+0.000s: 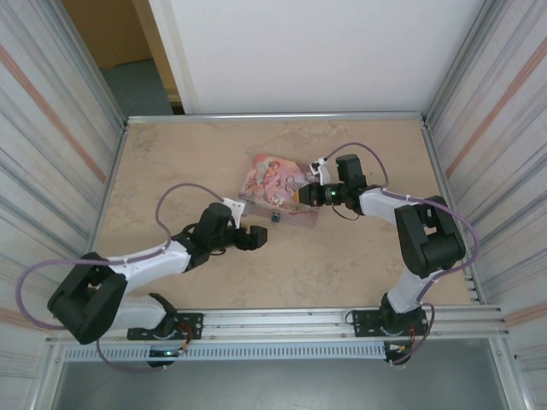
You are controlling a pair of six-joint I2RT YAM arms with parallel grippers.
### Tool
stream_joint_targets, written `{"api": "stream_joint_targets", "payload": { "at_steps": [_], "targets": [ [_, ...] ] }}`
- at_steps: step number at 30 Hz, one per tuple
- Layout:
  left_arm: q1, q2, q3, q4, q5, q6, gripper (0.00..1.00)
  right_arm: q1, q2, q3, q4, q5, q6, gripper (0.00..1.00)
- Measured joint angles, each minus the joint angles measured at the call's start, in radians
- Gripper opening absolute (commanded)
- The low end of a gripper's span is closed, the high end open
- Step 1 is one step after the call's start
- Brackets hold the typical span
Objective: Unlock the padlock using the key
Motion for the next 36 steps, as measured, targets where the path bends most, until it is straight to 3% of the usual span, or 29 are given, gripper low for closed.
{"api": "stream_joint_targets", "payload": {
  "at_steps": [21, 36],
  "targets": [
    [-0.026, 0.362, 0.144, 0.226, -0.029, -0.032, 0.66, 0.013, -0.003, -0.017, 0.039, 0.012, 0.017, 0.00],
    [-0.026, 0.460, 0.147, 0.354, -0.053, -0.058, 0.53, 0.018, -0.009, -0.023, 0.045, 0.023, 0.017, 0.00]
  ]
}}
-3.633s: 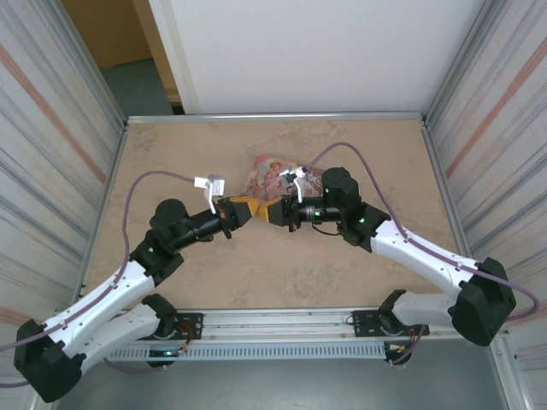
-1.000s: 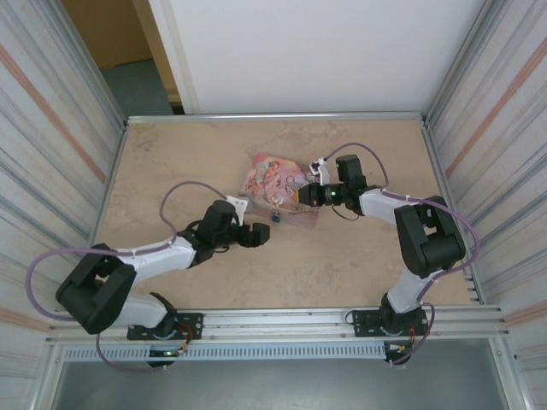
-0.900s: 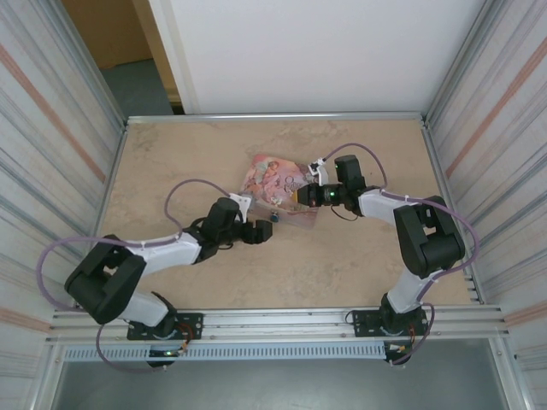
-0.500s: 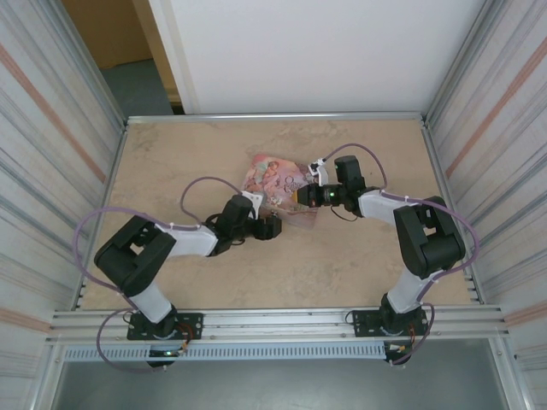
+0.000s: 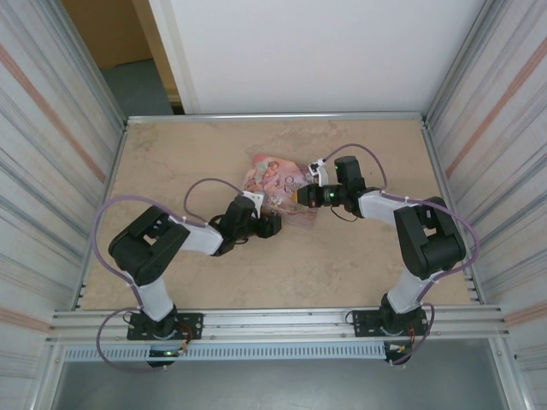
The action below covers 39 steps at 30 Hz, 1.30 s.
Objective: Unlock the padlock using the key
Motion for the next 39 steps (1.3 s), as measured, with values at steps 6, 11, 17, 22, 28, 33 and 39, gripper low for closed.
{"api": "stream_joint_targets", "payload": {
  "at_steps": [6, 11, 17, 22, 28, 33, 39],
  "targets": [
    [0.000, 0.002, 0.000, 0.003, -0.001, -0.007, 0.49, 0.002, -0.003, 0.000, -0.002, 0.008, 0.000, 0.00],
    [-0.018, 0.012, 0.016, 0.004, 0.016, -0.014, 0.47, 0.005, -0.005, -0.002, -0.003, 0.016, 0.000, 0.00],
    [-0.040, 0.018, 0.032, 0.002, 0.019, -0.022, 0.44, 0.008, -0.008, -0.004, 0.000, 0.023, 0.000, 0.00],
    [-0.041, 0.019, 0.035, 0.000, 0.014, -0.037, 0.41, 0.009, -0.011, -0.007, 0.003, 0.026, 0.000, 0.00],
    [-0.047, 0.021, 0.035, 0.000, -0.010, -0.067, 0.39, 0.010, -0.017, -0.013, 0.003, 0.027, 0.000, 0.00],
    [-0.051, 0.021, 0.037, -0.002, -0.029, -0.092, 0.32, 0.016, -0.025, -0.020, 0.003, 0.035, 0.000, 0.00],
    [-0.051, 0.021, 0.037, -0.003, -0.034, -0.106, 0.23, 0.028, -0.045, -0.027, -0.020, 0.046, 0.000, 0.00]
  ]
}}
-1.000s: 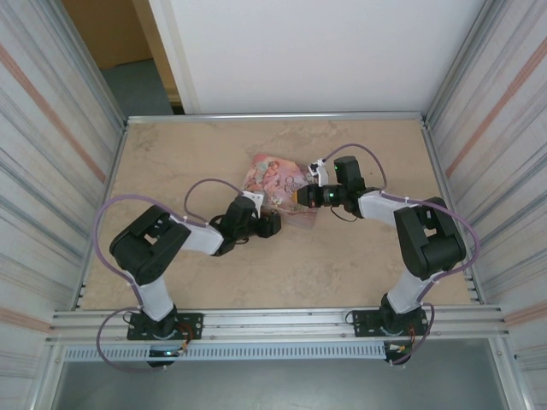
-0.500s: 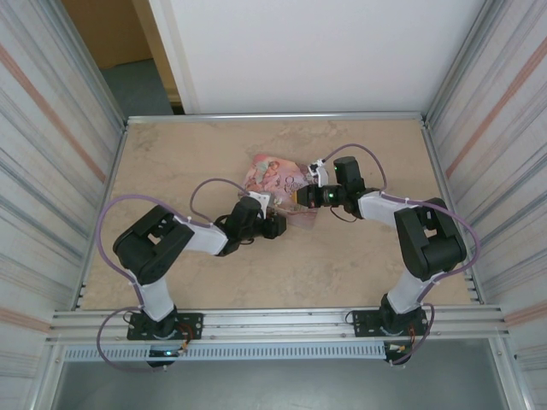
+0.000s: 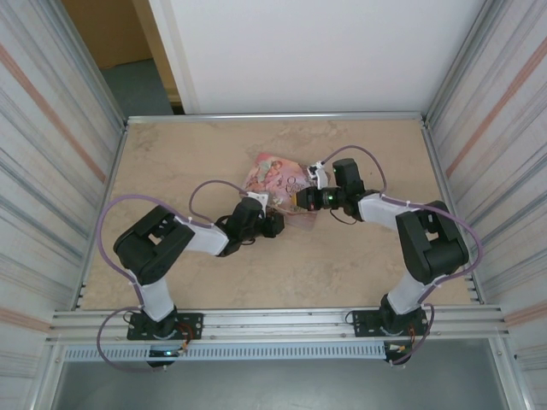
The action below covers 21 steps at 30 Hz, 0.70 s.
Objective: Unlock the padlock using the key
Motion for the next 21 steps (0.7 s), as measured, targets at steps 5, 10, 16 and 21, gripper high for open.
{"api": "stream_joint_targets", "payload": {
  "at_steps": [5, 10, 16, 21],
  "targets": [
    [0.000, -0.004, 0.000, 0.000, 0.000, -0.001, 0.20, 0.008, -0.045, 0.000, -0.067, 0.001, -0.003, 0.00],
    [0.000, -0.019, 0.000, -0.009, 0.007, -0.012, 0.17, 0.008, -0.137, 0.000, -0.128, 0.010, -0.027, 0.00],
    [-0.002, -0.074, 0.003, -0.076, 0.032, -0.056, 0.13, 0.011, -0.305, -0.064, -0.181, 0.044, -0.082, 0.00],
    [-0.002, -0.119, 0.021, -0.161, 0.063, -0.099, 0.10, 0.051, -0.451, -0.184, -0.241, 0.101, -0.126, 0.00]
  ]
}}
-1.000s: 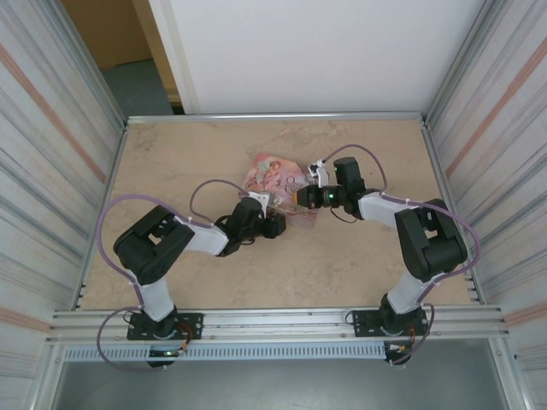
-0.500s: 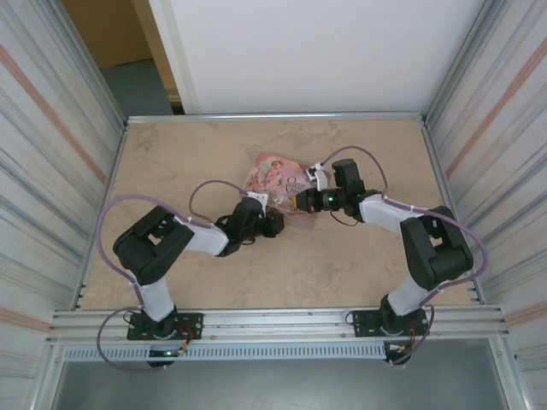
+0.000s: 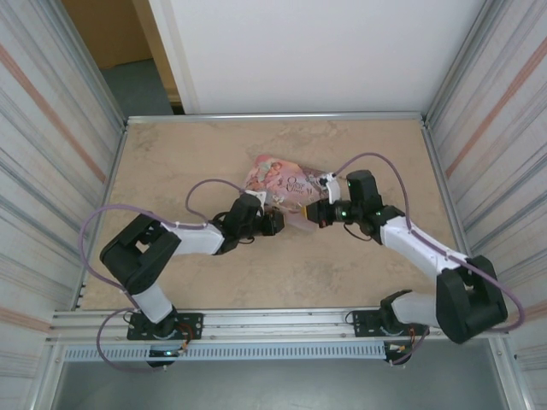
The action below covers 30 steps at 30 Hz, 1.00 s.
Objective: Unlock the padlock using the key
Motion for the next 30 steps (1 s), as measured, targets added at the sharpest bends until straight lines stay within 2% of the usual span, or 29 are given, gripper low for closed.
{"api": "stream_joint_targets", "payload": {
  "at_steps": [8, 15, 22, 30],
  "targets": [
    [0.000, -0.043, 0.023, -0.086, 0.063, -0.047, 0.06, 0.129, -0.146, -0.167, -0.036, 0.145, -0.034, 0.00],
    [0.000, -0.071, 0.066, -0.170, 0.103, -0.085, 0.02, 0.245, -0.166, -0.257, -0.009, 0.311, -0.035, 0.00],
    [0.000, -0.091, 0.072, -0.201, 0.131, -0.138, 0.01, 0.283, -0.132, -0.264, 0.061, 0.400, -0.035, 0.00],
    [0.000, -0.091, 0.089, -0.221, 0.142, -0.153, 0.00, 0.302, -0.074, -0.262, 0.121, 0.424, -0.037, 0.00]
  ]
}}
